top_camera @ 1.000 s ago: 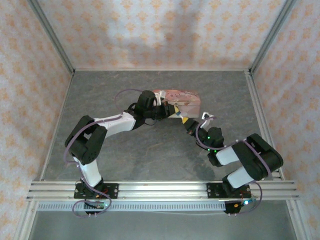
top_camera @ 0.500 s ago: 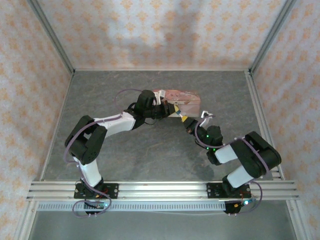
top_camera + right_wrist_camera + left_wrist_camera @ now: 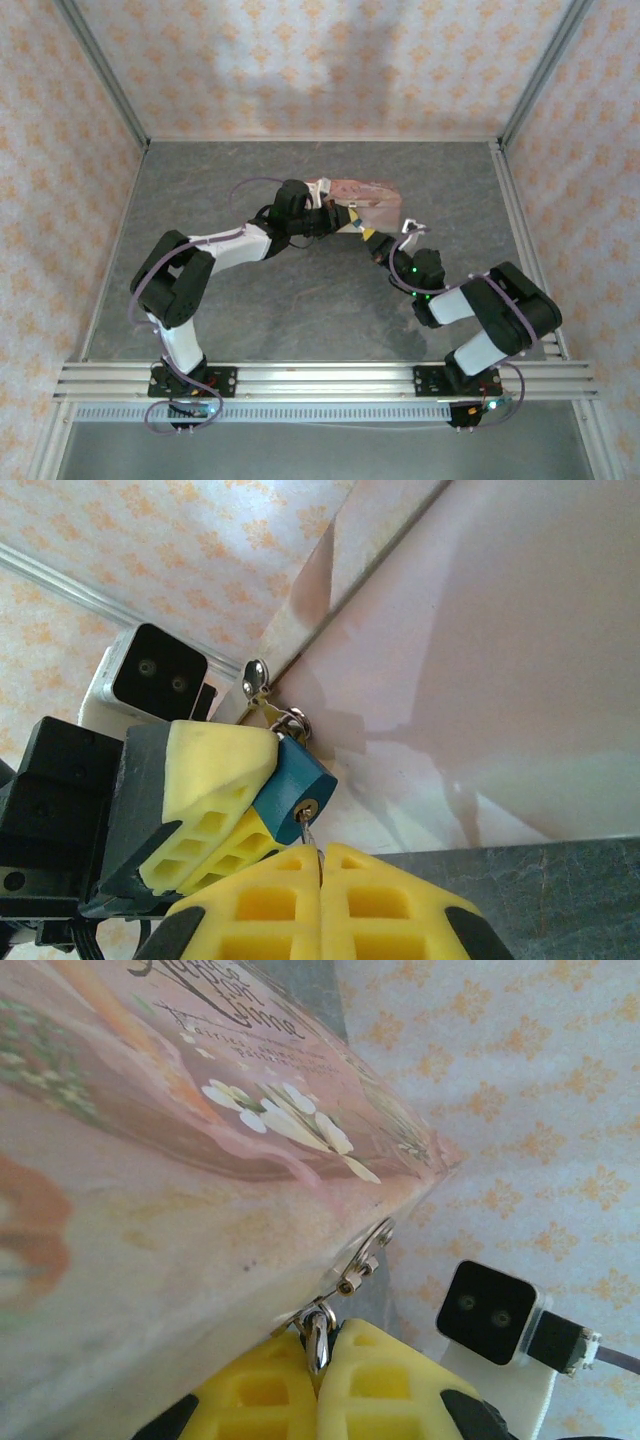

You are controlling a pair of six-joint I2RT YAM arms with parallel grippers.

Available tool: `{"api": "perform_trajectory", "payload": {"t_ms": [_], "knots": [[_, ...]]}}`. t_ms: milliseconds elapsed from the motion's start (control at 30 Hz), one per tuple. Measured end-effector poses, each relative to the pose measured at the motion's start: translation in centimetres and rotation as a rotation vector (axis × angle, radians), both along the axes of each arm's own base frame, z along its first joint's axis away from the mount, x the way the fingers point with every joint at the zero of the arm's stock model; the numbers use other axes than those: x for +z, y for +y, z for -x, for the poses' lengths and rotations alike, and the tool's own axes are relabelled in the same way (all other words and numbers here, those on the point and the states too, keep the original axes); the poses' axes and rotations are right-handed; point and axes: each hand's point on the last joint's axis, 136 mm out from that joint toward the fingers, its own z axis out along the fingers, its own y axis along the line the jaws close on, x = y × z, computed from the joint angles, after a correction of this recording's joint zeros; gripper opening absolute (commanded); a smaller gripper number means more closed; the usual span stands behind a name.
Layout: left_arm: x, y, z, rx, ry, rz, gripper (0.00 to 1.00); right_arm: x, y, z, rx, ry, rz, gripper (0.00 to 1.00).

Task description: Unlock the padlock with the key

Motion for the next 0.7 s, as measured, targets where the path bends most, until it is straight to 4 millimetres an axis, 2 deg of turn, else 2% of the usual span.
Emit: {"api": "perform_trajectory", "payload": {"t_ms": [400, 700], "knots": [[1.2, 0.6, -1.0, 0.022, -0.037, 0.067, 0.0, 1.2, 0.4, -1.4, -0.007, 0.001, -0.053, 0.0], [2.0, 1.6, -2.1, 0.064, -0.055, 0.101, 0.0, 2.2, 1.4, -2.7, 0.044, 0.033, -0.129, 0.0]]}}
